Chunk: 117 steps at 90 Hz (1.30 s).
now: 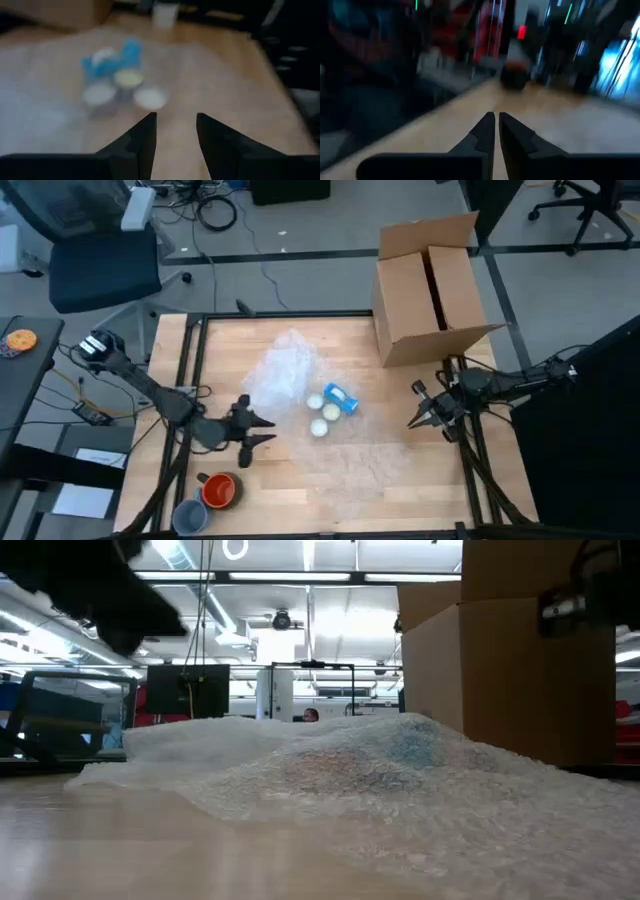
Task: Wrap mug
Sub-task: Prepare the transparent bubble wrap
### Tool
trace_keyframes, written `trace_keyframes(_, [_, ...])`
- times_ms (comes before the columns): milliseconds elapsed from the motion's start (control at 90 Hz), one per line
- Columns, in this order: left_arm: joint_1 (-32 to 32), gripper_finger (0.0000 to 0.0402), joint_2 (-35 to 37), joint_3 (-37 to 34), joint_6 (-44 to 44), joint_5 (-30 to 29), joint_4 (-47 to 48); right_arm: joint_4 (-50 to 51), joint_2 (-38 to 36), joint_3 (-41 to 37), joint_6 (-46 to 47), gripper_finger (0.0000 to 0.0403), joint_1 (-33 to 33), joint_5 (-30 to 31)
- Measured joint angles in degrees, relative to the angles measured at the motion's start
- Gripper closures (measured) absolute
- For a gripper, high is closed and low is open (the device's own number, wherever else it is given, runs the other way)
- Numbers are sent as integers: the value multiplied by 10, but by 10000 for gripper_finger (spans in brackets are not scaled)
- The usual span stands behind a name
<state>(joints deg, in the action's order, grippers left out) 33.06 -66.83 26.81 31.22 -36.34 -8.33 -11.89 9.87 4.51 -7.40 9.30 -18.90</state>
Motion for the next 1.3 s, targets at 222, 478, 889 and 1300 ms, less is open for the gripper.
trace_keyframes(222, [-51,278,-146,57,34,56,7,-296,23,0,-2,400,0,0])
trace_keyframes(478, [-83,278,-248,111,66,105,77,-403,24,1,-30,400,0,11])
trace_keyframes(889, [-14,278,-311,185,-47,208,97,-426,240,0,59,400,32,18])
trace_keyframes(1300, [0,278,-345,264,-99,204,193,-773,427,21,114,400,81,20])
